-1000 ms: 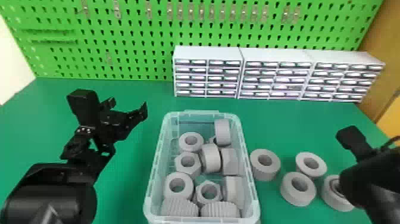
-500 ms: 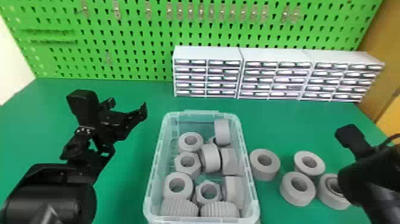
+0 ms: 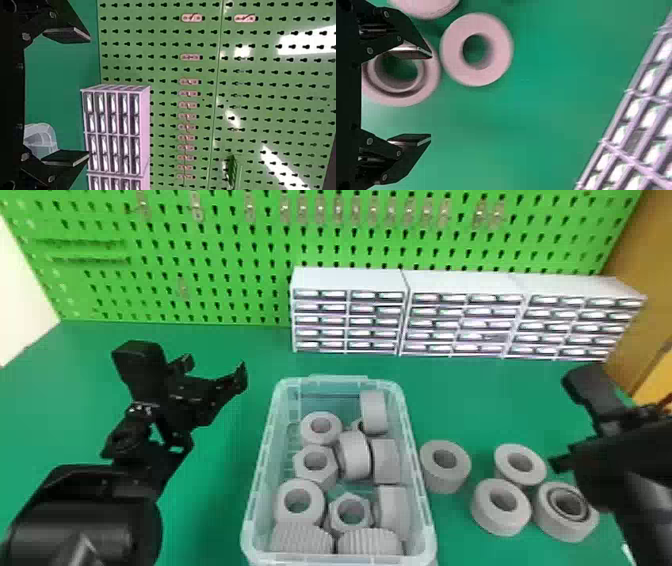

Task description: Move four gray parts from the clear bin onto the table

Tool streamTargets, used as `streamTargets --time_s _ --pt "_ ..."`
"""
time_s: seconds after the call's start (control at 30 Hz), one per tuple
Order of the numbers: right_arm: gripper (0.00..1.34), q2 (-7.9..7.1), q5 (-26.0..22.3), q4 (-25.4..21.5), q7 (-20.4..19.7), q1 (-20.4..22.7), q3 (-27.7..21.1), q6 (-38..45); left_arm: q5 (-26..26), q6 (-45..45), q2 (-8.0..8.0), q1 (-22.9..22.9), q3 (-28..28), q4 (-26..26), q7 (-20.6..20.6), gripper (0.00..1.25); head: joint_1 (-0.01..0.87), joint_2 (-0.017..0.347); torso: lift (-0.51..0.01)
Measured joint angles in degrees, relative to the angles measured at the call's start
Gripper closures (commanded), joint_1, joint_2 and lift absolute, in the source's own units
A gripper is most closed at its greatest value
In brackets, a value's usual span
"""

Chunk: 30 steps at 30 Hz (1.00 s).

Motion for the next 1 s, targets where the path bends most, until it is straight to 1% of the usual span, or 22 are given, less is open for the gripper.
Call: streamTargets --time_s 0.07,0.2,0.3,0.43,0.57,0.73,0.83,0.93,1.0 --pt "0.52 0.63 -1.92 -0.63 -0.05 -0.47 -0.79 -1.33 -0.02 0.00 0.00 0.00 -0.05 0.13 0.01 0.24 0.686 0.026 -0.050" --pt "0.52 1.75 -3.61 -1.25 -0.25 -1.85 -1.00 -3.34 -0.04 0.00 0.00 0.00 -0.24 0.34 0.01 0.24 0.686 0.026 -0.050" --pt "0.52 2.66 -5.21 -1.37 -2.18 -3.10 -0.89 -4.57 -0.01 0.00 0.00 -0.02 -0.36 0.44 0.01 0.24 0.686 0.026 -0.050" --pt "0.52 3.97 -10.12 -1.46 -6.61 -4.46 -1.57 -6.62 0.01 0.00 0.00 -0.11 -0.42 0.49 0.01 0.24 0.686 0.026 -0.050" --pt "0.52 5.22 -18.12 -1.94 -12.58 -5.08 -2.77 -9.69 0.01 0.00 0.00 -0.18 -0.51 0.55 0.01 0.24 0.686 0.026 -0.050" --pt "0.52 6.50 -27.46 -2.42 -18.02 -4.49 -3.53 -14.65 0.02 -0.01 0.00 -0.25 -0.52 0.57 0.01 0.24 0.686 0.026 -0.050" --pt "0.52 7.19 -31.81 -2.63 -21.39 -3.38 -3.53 -18.13 0.07 -0.07 0.00 -0.26 -0.45 0.57 0.01 0.24 0.686 0.026 -0.050" --pt "0.52 7.85 -34.41 -3.21 -24.81 -1.84 -2.91 -21.61 0.15 -0.16 -0.01 -0.26 -0.37 0.57 0.01 0.24 0.686 0.026 -0.050" --pt "0.52 8.20 -35.10 -3.72 -26.64 -0.81 -2.32 -23.68 0.17 -0.27 -0.03 -0.27 -0.30 0.57 0.01 0.24 0.686 0.026 -0.050"
